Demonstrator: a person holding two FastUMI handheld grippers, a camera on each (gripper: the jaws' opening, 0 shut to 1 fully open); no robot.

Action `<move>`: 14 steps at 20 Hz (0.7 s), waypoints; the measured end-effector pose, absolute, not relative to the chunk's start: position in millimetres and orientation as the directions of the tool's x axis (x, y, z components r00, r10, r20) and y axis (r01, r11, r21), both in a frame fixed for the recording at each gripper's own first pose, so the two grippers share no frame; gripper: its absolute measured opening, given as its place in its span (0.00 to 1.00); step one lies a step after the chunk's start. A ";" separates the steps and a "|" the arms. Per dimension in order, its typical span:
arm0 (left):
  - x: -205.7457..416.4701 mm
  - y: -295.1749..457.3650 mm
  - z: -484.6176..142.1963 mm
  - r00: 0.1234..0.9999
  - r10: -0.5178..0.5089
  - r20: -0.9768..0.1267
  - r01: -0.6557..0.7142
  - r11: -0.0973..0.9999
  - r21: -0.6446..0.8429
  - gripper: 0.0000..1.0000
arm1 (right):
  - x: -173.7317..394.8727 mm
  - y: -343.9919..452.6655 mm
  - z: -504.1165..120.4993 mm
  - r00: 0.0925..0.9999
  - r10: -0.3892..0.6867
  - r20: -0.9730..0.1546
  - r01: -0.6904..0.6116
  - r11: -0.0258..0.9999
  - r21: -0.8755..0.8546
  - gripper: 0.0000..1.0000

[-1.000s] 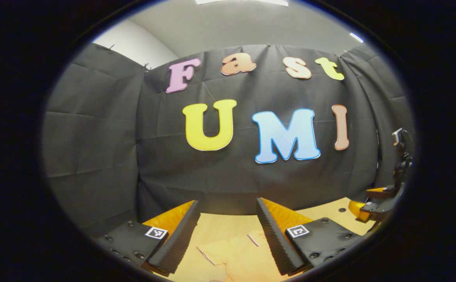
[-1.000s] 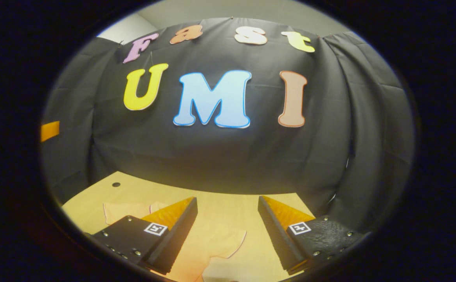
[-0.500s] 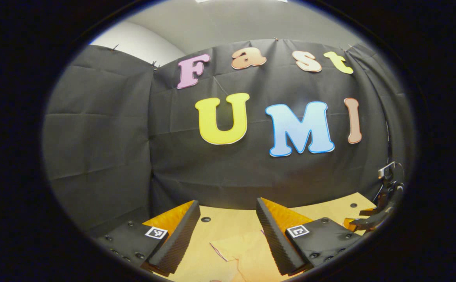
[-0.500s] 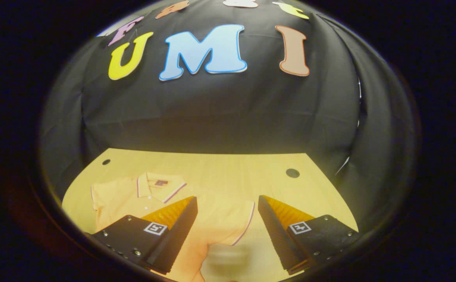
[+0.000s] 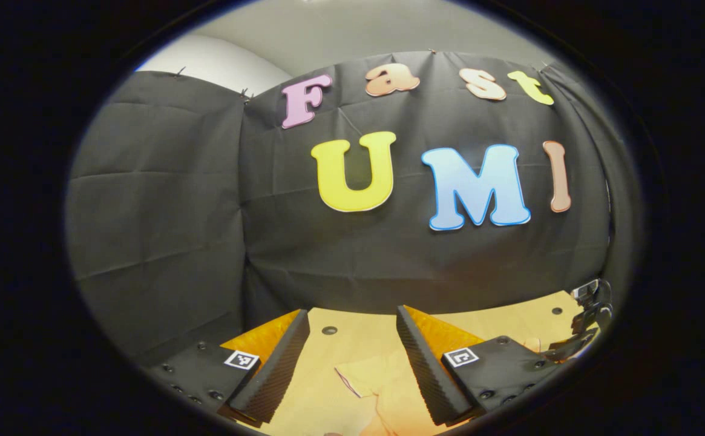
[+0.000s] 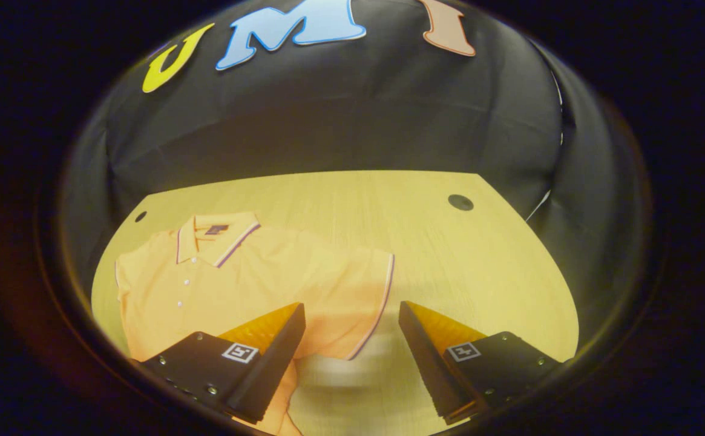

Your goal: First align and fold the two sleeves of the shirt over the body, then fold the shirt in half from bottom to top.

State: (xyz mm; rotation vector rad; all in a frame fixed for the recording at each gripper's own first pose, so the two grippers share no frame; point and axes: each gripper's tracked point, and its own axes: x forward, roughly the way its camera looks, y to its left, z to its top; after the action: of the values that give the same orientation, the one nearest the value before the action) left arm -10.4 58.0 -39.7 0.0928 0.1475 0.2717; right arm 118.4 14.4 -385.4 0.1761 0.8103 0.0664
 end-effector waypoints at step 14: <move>-9.2 60.5 -53.4 0.947 0.275 -0.168 -0.258 0.959 0.116 0.96 | 120.8 24.6 -418.4 0.602 0.176 -0.779 0.037 0.968 0.247 0.23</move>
State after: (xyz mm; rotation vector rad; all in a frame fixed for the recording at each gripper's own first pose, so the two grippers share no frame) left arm -9.2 60.5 -53.4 0.0933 0.1843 0.2715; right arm 120.8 24.6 -418.4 0.2487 0.9233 0.0813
